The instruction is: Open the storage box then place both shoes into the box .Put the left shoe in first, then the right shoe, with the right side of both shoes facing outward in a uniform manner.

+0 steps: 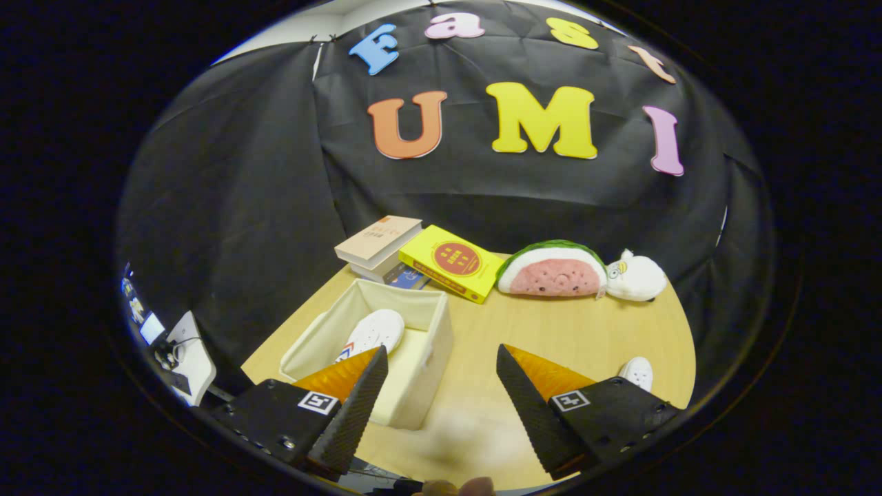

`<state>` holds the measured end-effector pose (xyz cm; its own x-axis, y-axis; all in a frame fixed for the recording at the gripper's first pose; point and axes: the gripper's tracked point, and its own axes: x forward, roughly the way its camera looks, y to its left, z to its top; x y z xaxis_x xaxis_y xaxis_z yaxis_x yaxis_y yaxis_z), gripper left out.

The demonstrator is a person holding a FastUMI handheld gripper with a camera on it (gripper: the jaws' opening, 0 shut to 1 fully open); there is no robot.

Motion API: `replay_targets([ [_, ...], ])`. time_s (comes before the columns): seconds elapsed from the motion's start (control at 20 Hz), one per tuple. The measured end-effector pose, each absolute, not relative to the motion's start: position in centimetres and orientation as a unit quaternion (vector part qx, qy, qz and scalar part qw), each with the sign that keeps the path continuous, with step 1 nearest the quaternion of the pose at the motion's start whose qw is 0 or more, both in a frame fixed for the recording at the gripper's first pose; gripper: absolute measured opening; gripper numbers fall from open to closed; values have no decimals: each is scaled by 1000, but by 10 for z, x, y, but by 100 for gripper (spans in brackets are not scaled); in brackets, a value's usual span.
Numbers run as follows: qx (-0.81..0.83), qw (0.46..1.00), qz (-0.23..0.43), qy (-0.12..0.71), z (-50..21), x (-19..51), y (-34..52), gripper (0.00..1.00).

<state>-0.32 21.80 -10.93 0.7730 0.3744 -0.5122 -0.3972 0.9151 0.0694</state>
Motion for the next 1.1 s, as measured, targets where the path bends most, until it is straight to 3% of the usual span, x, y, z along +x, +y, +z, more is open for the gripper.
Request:
replay_targets([
  [0.3, 4, 952, 145, 269, -128, 11, 79, 96],
  [0.7, -18, 946, 72, 316, -205, 14, -80, 96],
  [1.1, -1, 902, 59, 428, -314, 27, -124, 96],
])
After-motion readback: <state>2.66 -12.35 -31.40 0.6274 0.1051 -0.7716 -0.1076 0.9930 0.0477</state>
